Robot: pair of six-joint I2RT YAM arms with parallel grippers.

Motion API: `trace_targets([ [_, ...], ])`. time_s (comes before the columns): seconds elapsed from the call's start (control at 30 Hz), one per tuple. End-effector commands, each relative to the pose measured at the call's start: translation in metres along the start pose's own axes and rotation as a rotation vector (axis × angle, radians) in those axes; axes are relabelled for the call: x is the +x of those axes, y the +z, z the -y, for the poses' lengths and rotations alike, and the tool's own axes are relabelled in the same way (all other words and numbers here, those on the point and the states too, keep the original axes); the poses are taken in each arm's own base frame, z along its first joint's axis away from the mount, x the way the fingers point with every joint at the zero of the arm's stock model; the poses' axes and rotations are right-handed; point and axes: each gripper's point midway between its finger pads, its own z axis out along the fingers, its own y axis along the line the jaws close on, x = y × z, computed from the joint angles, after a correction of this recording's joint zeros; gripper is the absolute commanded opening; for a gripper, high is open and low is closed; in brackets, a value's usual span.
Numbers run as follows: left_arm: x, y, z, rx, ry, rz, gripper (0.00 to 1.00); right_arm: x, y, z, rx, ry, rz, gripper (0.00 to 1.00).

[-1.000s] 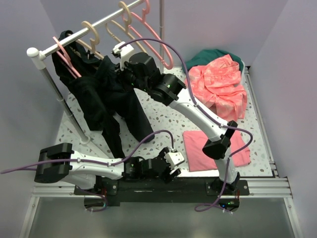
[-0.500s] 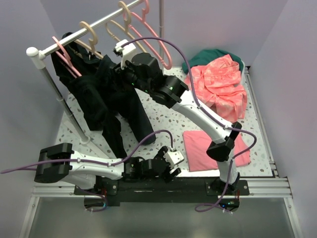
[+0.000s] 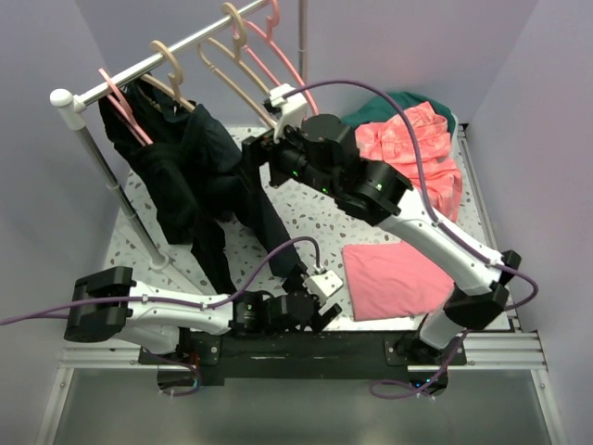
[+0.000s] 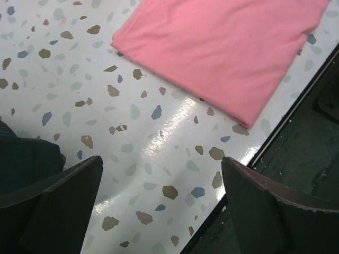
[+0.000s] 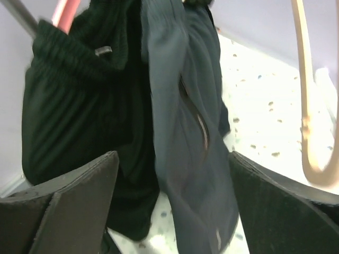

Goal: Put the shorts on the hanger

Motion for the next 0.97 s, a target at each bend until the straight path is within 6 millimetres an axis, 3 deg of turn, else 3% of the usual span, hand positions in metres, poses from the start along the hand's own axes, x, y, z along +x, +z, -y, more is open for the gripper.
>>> trace_targets([
  [0.0, -0.021, -0.001, -0.017, -0.137, -0.078, 0.049, 1.00, -0.014, -0.048, 0.014, 0.059, 0.094, 0.098, 0.95],
  [0.07, -0.023, 0.000, -0.022, -0.180, -0.096, 0.051, 1.00, -0.009, -0.062, 0.028, 0.113, 0.129, 0.124, 0.98],
  [0.17, -0.014, 0.002, -0.031, -0.247, -0.109, 0.018, 1.00, 0.020, -0.088, 0.053, 0.207, 0.179, 0.117, 0.99],
  [0.2, -0.010, 0.002, -0.033, -0.261, -0.098, -0.002, 1.00, 0.041, -0.090, 0.068, 0.279, 0.194, 0.094, 0.99],
  [0.23, -0.008, 0.003, -0.033, -0.271, -0.112, -0.010, 1.00, 0.039, -0.108, 0.074, 0.296, 0.209, 0.121, 0.98],
  [0.3, -0.002, 0.007, -0.032, -0.275, -0.109, -0.033, 1.00, 0.059, -0.122, 0.093, 0.384, 0.222, 0.109, 0.98],
  [0.43, 0.004, 0.015, -0.026, -0.244, -0.120, -0.070, 1.00, 0.065, -0.165, 0.117, 0.484, 0.267, 0.156, 0.99],
  [0.57, -0.009, 0.017, -0.009, -0.157, -0.136, -0.069, 1.00, 0.105, -0.186, 0.144, 0.615, 0.301, 0.120, 0.99],
  [0.67, -0.024, 0.016, -0.005, -0.103, -0.155, -0.052, 1.00, 0.160, -0.186, 0.160, 0.699, 0.312, 0.042, 0.99],
  [0.77, -0.032, 0.014, -0.012, -0.056, -0.189, -0.043, 1.00, 0.193, -0.186, 0.168, 0.754, 0.356, 0.004, 0.99],
  [0.93, -0.041, 0.003, -0.030, 0.018, -0.285, 0.004, 1.00, 0.225, -0.179, 0.171, 0.779, 0.354, -0.070, 0.99],
])
